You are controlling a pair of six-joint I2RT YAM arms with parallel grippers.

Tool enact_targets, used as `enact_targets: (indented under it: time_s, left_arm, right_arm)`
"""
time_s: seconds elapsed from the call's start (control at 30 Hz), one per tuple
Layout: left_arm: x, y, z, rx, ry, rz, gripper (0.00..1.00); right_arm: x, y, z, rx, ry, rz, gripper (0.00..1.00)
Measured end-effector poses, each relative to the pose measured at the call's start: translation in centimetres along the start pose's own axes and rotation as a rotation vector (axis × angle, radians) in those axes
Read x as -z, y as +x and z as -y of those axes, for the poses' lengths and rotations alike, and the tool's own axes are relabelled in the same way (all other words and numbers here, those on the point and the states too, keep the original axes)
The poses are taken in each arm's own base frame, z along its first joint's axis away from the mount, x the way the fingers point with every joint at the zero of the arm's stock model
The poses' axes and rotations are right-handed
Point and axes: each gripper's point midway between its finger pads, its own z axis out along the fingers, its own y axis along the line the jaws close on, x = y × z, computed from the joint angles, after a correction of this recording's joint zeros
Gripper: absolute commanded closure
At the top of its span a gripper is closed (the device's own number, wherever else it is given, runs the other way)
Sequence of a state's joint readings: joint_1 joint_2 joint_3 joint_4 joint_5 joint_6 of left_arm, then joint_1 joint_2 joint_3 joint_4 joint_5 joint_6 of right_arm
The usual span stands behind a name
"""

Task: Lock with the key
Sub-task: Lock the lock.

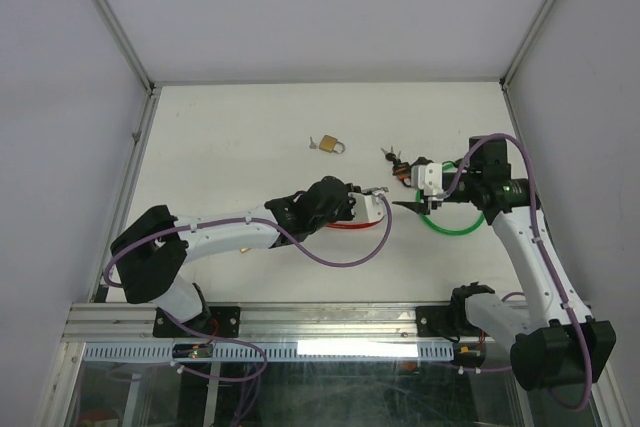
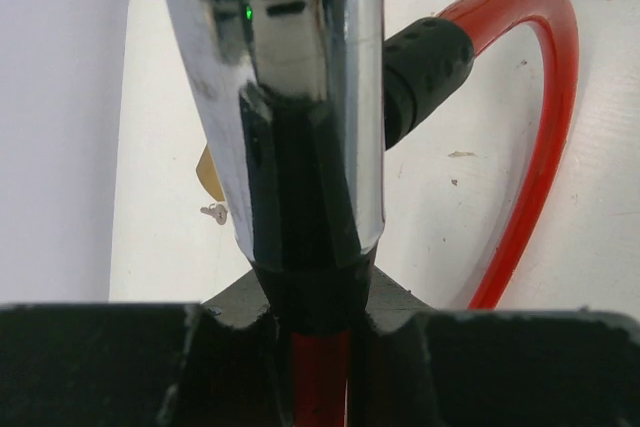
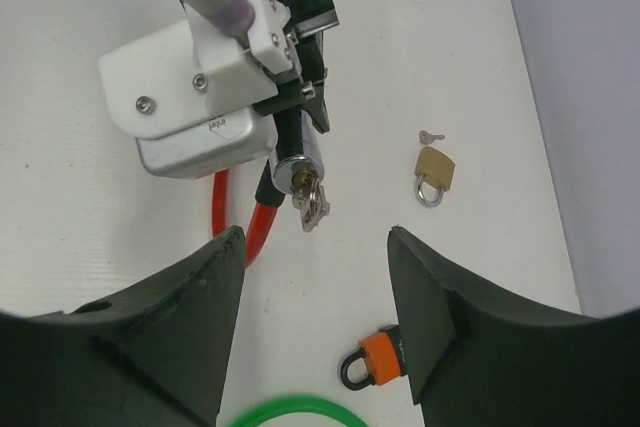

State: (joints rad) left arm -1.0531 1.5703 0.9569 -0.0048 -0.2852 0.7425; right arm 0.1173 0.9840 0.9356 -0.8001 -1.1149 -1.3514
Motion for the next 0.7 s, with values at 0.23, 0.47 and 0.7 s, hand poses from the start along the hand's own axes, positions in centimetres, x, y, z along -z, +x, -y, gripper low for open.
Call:
enact_targets:
  time_s: [0.23, 0.47, 0.7]
  left_arm:
    - [0.0, 0.1, 0.1, 0.000, 0.002, -0.002, 1.00]
    - [0.0, 0.1, 0.1, 0.001, 0.003, -0.002, 1.00]
    - [0.0, 0.1, 0.1, 0.001, 0.004, -0.003, 1.00]
  right_arm:
    - [-1.9, 0.0, 0.3, 0.044, -0.036, 0.014, 0.50]
    - [-3.1, 1.2, 0.2, 0.047, -0.067, -0.018, 0.69]
    - [-3.3, 1.7, 0.3, 0.089, -0.073, -0.039, 1.00]
